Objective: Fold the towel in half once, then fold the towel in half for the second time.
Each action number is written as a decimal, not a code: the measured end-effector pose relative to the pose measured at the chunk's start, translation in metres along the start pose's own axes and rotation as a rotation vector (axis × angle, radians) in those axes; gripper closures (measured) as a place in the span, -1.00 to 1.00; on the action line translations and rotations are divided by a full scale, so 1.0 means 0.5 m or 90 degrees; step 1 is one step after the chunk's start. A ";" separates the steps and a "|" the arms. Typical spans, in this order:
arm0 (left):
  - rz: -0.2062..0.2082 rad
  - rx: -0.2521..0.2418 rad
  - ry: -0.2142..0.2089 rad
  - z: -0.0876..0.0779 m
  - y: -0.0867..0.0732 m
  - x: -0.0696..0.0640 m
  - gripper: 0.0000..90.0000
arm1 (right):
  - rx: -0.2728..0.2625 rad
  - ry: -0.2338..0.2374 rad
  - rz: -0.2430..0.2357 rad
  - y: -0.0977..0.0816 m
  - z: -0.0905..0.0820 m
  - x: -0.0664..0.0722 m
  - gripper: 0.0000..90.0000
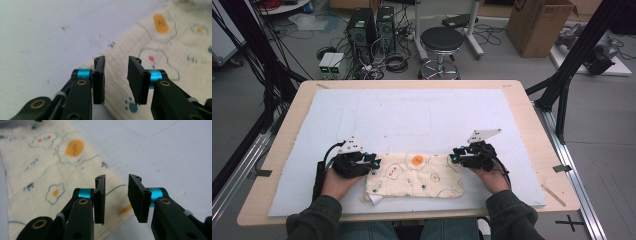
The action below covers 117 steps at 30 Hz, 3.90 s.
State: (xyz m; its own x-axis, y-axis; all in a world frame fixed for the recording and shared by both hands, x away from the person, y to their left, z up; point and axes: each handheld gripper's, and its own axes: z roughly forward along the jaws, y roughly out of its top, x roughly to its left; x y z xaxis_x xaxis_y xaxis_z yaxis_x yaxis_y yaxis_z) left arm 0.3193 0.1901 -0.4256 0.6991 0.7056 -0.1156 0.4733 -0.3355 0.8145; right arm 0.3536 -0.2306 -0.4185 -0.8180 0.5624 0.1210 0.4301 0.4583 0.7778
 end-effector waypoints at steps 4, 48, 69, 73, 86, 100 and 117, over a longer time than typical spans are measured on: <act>-0.048 -0.012 0.019 0.006 0.018 0.026 0.18 | 0.019 0.005 0.047 0.007 0.006 -0.034 0.42; -0.078 0.028 0.090 0.076 0.042 0.099 0.89 | 0.073 -0.052 0.053 0.053 0.091 -0.094 0.90; -0.086 -0.018 0.073 0.049 0.046 0.103 0.37 | 0.009 -0.029 0.089 0.053 0.066 -0.099 0.27; -0.085 -0.030 0.064 0.036 0.048 0.103 0.29 | -0.005 -0.017 0.088 0.056 0.058 -0.094 0.15; -0.074 -0.061 0.046 -0.010 0.059 0.101 0.16 | -0.007 -0.004 0.080 0.069 0.037 -0.079 -0.03; -0.064 -0.073 0.049 -0.032 0.093 0.105 0.10 | -0.014 -0.009 0.057 0.112 0.011 -0.078 -0.06; -0.061 -0.019 0.034 0.023 0.084 0.106 0.06 | 0.022 -0.020 0.081 0.090 0.040 -0.105 -0.01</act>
State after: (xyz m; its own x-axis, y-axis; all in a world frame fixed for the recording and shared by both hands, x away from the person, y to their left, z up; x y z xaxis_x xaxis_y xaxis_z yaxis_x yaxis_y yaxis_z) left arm 0.3822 0.2061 -0.4037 0.6214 0.7660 -0.1648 0.5205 -0.2464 0.8175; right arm 0.4236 -0.2258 -0.4025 -0.7439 0.6387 0.1967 0.5424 0.4052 0.7359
